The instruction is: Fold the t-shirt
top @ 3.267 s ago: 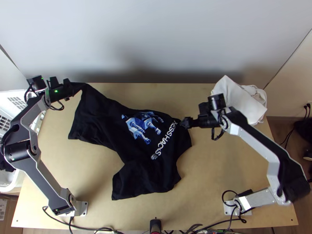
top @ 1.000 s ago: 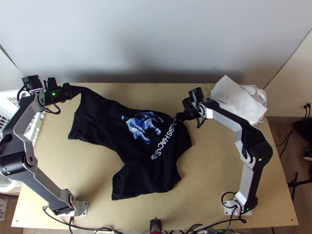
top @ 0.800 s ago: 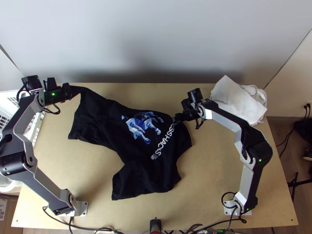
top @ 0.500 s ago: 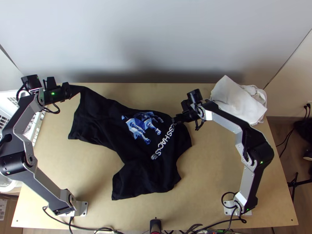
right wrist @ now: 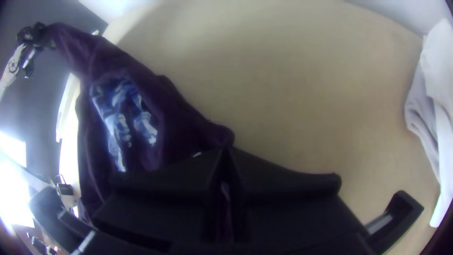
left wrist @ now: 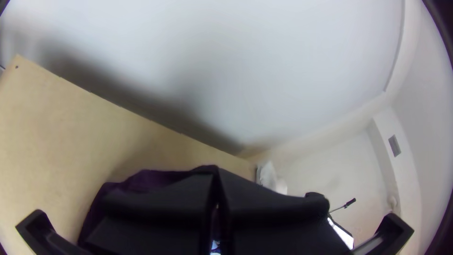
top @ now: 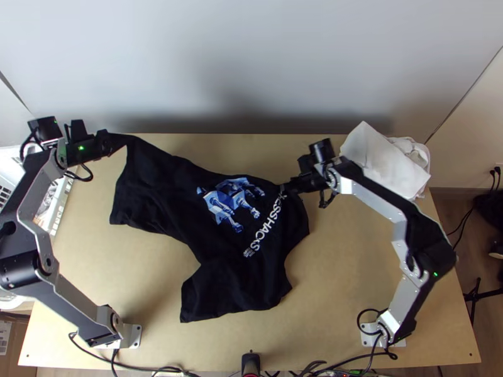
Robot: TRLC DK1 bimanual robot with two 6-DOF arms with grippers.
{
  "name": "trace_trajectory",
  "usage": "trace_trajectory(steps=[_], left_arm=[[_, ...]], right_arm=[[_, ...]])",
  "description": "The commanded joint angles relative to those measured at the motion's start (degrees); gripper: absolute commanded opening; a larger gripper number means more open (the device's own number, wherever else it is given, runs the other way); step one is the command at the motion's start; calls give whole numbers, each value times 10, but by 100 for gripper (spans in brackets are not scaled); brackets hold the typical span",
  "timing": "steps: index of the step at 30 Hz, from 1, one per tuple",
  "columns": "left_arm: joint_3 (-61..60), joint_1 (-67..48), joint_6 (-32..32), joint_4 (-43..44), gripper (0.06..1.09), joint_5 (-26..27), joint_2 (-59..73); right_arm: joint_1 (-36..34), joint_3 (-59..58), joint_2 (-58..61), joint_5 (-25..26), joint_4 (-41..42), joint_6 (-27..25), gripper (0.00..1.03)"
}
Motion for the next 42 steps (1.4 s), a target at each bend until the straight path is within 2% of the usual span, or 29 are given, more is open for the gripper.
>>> trace_trajectory(steps=[1, 3, 4, 9, 20, 25, 28, 32, 42], left_arm=[[58, -31, 104, -145, 9, -8, -8], [98, -48, 189, -235, 9, -49, 7], [104, -56, 209, -246, 9, -68, 8], [122, -77, 239, -254, 9, -133, 1], [187, -115, 247, -265, 9, -149, -99], [203, -162, 252, -253, 9, -206, -168], [206, -181, 249, -249, 9, -214, -204], [219, -184, 248, -250, 9, -214, -242], [316, -177, 245, -286, 9, -213, -327]], right_arm=[[-30, -12, -62, 13, 6, 13, 3], [-46, -26, -78, 14, 12, 16, 3], [-52, -36, -87, 14, 18, 17, 3], [-66, -75, -146, 29, 43, 18, 3], [-62, -73, -298, 41, 60, -3, 3], [-45, -64, -359, 59, 64, -31, 3], [-39, -61, -393, 59, 75, -38, 3], [-36, -30, -426, 59, 75, -35, 3], [-19, 38, -508, 58, 76, 11, 3]])
